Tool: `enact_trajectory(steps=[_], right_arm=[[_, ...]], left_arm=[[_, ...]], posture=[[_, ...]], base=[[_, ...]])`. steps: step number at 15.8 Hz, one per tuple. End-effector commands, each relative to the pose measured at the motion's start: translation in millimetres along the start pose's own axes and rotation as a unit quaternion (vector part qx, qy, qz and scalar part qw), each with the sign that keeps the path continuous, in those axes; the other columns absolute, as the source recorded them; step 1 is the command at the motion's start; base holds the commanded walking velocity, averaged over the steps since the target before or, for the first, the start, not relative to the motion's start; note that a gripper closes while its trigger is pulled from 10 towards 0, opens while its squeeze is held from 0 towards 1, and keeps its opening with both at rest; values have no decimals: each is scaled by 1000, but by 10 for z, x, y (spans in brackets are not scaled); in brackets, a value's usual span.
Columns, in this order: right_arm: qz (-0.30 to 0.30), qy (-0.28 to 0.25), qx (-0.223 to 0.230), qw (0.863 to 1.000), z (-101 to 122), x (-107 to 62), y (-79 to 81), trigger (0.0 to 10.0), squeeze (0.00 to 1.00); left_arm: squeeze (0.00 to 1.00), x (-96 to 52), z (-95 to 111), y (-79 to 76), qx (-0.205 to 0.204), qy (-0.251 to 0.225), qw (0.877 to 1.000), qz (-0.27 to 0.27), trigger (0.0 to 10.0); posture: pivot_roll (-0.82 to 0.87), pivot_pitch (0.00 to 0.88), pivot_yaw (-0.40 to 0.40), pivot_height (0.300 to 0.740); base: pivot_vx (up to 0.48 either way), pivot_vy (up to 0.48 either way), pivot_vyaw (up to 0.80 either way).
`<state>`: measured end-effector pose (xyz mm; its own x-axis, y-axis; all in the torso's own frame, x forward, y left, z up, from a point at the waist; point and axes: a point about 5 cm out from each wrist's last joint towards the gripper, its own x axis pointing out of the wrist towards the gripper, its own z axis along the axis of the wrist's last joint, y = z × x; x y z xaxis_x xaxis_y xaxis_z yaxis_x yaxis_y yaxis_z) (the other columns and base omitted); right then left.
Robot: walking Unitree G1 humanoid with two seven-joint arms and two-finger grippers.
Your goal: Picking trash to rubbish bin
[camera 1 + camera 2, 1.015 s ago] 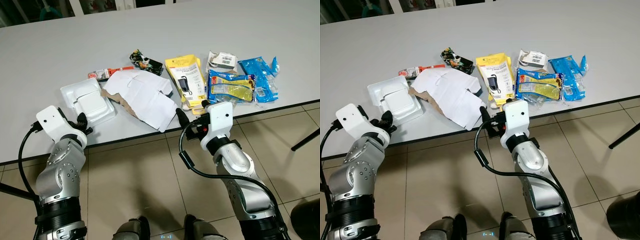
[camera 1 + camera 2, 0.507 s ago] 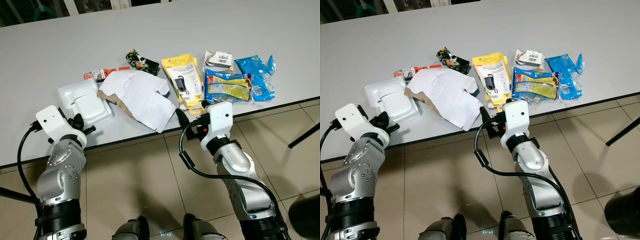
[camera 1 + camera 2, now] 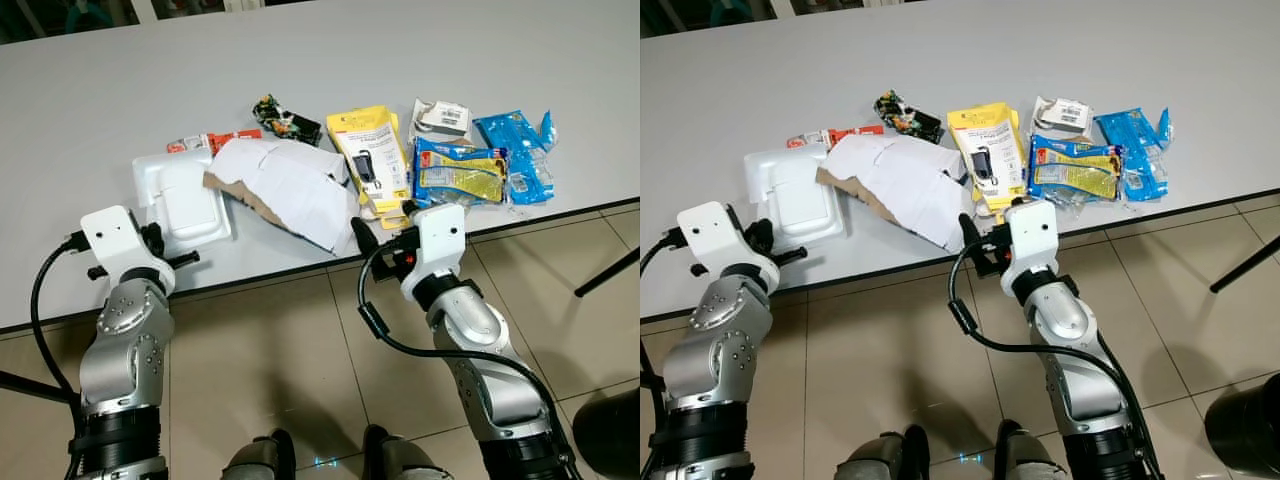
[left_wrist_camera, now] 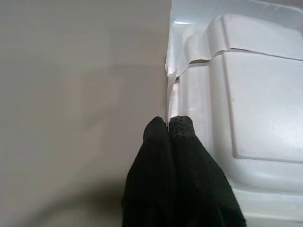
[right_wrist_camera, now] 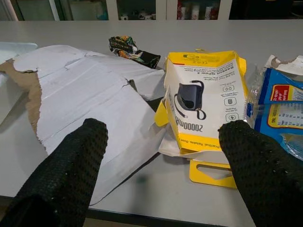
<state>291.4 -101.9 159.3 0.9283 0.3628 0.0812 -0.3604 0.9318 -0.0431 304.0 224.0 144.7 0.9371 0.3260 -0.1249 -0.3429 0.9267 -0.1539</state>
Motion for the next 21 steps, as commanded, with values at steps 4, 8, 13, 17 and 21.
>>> enact_trajectory(steps=[4,8,13,17,21], right_arm=[[4,5,-2,1000,-8,-4,9,10000,0],[7,7,0,1000,-21,14,20,10000,0],[6,13,-5,1000,-37,98,-96,10000,1000],[6,15,-13,1000,-38,137,-156,10000,1000],[24,7,-44,999,-29,186,-164,10000,1000]], left_arm=[[0,-42,271,110,83,-83,992,46,0],[0,-106,403,94,150,-134,978,53,0],[0,-307,272,-34,193,-138,972,4,0],[0,-400,191,-91,202,-133,970,-18,0],[0,-409,207,-134,207,-137,969,-20,0]], posture=[[-67,188,44,740],[-64,186,46,740],[-42,193,36,740],[-37,198,37,740],[-36,205,35,740]], base=[[0,0,0],[0,0,0],[0,0,0],[0,0,0],[0,0,0]])
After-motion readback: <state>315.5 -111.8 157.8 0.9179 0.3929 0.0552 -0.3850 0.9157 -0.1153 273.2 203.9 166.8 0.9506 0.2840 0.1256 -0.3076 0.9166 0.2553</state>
